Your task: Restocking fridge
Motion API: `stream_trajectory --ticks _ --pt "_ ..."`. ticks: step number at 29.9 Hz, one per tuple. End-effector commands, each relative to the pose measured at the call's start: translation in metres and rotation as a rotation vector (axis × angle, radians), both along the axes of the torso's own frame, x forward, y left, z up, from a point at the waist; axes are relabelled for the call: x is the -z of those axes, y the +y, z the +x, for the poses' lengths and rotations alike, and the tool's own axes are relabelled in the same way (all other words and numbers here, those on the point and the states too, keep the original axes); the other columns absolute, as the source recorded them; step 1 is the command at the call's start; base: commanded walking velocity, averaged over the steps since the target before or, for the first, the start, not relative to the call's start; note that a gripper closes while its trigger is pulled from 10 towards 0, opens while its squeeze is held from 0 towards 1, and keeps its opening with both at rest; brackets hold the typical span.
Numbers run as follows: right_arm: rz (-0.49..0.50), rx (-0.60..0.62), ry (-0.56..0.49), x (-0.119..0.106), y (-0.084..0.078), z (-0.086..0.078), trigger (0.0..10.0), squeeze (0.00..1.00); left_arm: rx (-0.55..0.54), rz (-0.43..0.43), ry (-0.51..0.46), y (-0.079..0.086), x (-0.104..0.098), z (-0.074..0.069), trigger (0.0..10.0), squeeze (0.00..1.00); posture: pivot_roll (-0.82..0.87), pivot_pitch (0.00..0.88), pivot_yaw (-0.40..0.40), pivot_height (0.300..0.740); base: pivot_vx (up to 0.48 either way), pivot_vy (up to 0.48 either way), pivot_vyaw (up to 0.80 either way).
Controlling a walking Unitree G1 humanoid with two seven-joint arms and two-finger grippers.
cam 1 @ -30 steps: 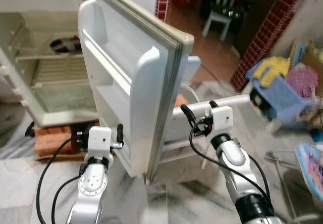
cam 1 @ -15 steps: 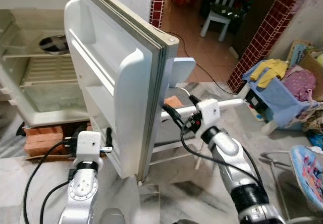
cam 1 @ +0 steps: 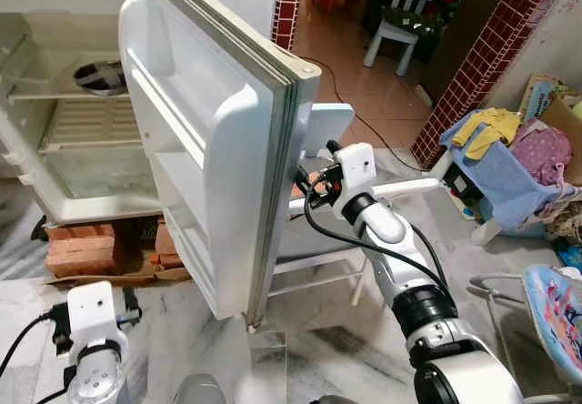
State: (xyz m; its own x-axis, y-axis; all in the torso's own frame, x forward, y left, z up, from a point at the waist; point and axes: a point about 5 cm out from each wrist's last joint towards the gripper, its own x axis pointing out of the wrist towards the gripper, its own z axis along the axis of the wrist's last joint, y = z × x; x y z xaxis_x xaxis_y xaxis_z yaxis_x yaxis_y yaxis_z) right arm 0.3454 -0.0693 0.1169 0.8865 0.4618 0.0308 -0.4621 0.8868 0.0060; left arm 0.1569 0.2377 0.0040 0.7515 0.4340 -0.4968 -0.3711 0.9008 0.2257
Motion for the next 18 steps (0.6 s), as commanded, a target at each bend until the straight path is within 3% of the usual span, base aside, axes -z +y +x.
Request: stream_trajectory --ticks 1,3,4,6,8,10,13,15,18 --pt "0.046 0.023 0.018 -0.01 0.012 0.008 10.0 0.0 -0.009 -0.057 0.072 -0.005 0.009 -0.006 10.0 0.0 0.28 0.0 -0.114 0.74 0.0 0.0 0.0" --pt "0.058 0.018 0.027 -0.013 0.018 0.008 10.0 0.0 -0.016 -0.067 0.081 -0.006 0.011 -0.007 10.0 0.0 0.28 0.0 -0.114 0.74 0.0 0.0 0.0" --pt "0.152 -0.093 0.058 -0.022 0.045 0.004 10.0 0.0 -0.001 -0.078 0.103 -0.007 0.011 -0.005 10.0 0.0 0.28 0.0 -0.117 0.74 0.0 0.0 0.0" --pt "0.233 -0.256 0.07 -0.032 0.069 -0.007 10.0 0.0 0.016 -0.09 0.125 -0.009 0.012 -0.004 10.0 0.0 0.29 0.0 -0.118 0.74 0.0 0.0 0.0" --pt "0.285 -0.417 0.066 -0.04 0.086 -0.02 10.0 0.0 0.028 -0.112 0.15 -0.01 0.015 -0.006 10.0 0.0 0.29 0.0 -0.119 0.74 0.0 0.0 0.0" --pt "0.456 -0.683 0.109 -0.057 0.102 -0.045 10.0 0.0 0.03 -0.142 0.177 -0.01 0.018 -0.009 10.0 0.0 0.29 0.0 -0.12 0.74 0.0 0.0 0.0" --pt "0.463 -0.839 0.114 -0.059 0.103 -0.06 10.0 0.0 0.033 -0.15 0.177 -0.01 0.017 -0.008 10.0 0.0 0.29 0.0 -0.123 0.74 0.0 0.0 0.0" --pt "0.445 -0.88 0.131 -0.053 0.101 -0.065 10.0 0.0 0.036 -0.148 0.179 -0.01 0.017 -0.007 10.0 0.0 0.29 0.0 -0.124 0.74 0.0 0.0 0.0" --pt "0.306 -0.759 0.125 -0.034 0.096 -0.054 10.0 0.0 0.038 -0.148 0.185 -0.01 0.017 -0.006 10.0 0.0 0.28 0.0 -0.124 0.74 0.0 0.0 0.0"
